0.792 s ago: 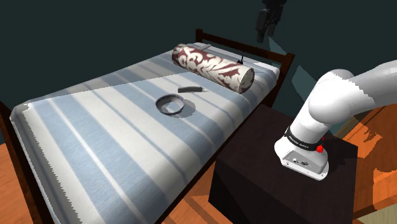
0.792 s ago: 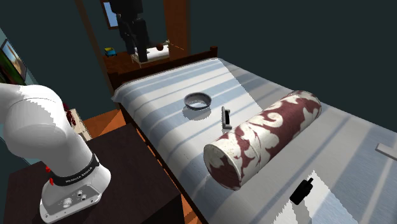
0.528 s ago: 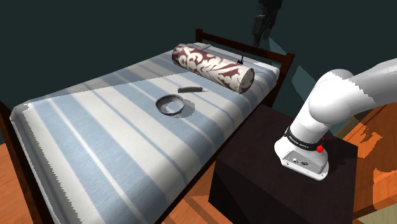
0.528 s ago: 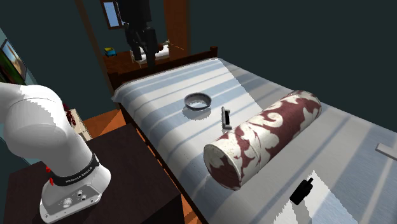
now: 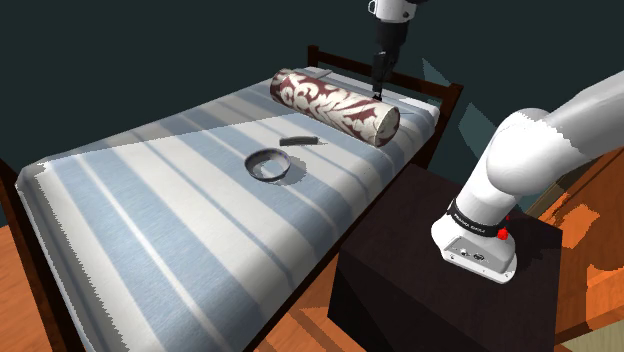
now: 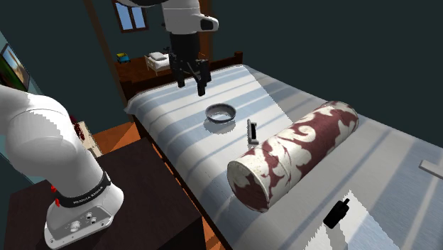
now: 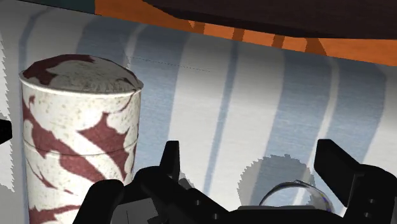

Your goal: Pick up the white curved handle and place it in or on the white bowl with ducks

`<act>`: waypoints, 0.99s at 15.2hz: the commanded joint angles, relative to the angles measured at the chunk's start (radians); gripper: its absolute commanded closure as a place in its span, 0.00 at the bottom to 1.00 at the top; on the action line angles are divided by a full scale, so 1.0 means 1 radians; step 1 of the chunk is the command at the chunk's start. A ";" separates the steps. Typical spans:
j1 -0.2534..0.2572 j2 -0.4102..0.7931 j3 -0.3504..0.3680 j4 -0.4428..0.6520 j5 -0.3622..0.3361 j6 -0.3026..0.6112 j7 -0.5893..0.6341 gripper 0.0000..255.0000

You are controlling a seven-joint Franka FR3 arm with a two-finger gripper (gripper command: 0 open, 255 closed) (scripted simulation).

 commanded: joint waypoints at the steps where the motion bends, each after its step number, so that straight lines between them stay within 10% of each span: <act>1: 0.008 0.066 -0.024 0.000 -0.008 0.075 -0.046 0.00; 15: 0.073 0.594 -0.112 0.165 0.086 0.477 -0.367 0.00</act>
